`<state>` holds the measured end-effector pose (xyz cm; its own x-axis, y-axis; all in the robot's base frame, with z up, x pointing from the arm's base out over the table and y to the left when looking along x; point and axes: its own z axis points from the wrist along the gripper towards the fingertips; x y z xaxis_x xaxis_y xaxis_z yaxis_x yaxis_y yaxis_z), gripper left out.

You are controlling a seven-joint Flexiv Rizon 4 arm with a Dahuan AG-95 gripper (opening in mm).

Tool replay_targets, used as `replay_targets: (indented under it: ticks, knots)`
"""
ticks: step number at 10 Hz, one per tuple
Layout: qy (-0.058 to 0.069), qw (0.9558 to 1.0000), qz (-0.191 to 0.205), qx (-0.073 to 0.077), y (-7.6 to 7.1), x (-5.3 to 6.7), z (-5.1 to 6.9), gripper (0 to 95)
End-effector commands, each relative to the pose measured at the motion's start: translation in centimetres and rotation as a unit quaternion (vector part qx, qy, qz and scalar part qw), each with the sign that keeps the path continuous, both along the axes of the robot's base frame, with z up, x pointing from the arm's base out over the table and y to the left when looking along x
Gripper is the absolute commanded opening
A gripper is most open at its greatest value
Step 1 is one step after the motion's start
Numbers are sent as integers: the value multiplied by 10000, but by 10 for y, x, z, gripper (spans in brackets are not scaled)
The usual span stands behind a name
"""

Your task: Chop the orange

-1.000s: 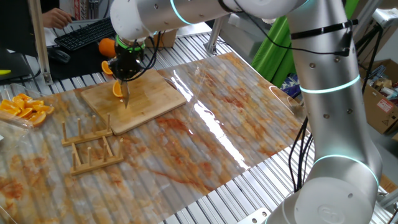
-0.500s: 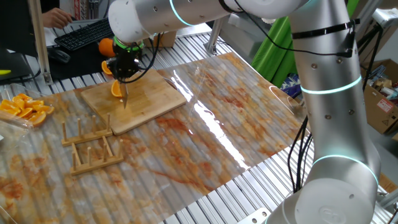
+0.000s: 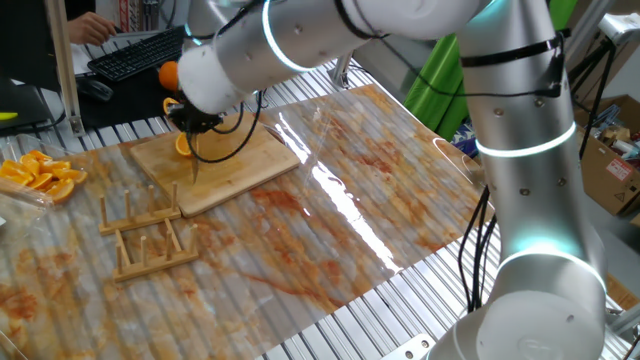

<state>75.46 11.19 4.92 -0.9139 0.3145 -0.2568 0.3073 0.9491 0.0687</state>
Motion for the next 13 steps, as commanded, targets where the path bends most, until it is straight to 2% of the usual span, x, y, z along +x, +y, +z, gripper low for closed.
replay_targets:
  ticks: [1,3,5,6,7,8,11,12,13]
  knots:
    - [245,9996,72,152,2,6,-5,0]
    - [205,9996,38,168,4,4,-15,0]
    - [209,9996,26,203,5,3,-15,0]
    - [271,9994,31,224,6,4,-13,0]
    - [243,9992,-35,317,8,4,-16,0]
    - [208,9995,-33,219,9,3,-17,0]
    - [304,9991,-5,296,9,8,-14,0]
    - [290,9992,-12,285,11,7,-17,0]
    - [331,9990,4,284,12,8,-16,0]
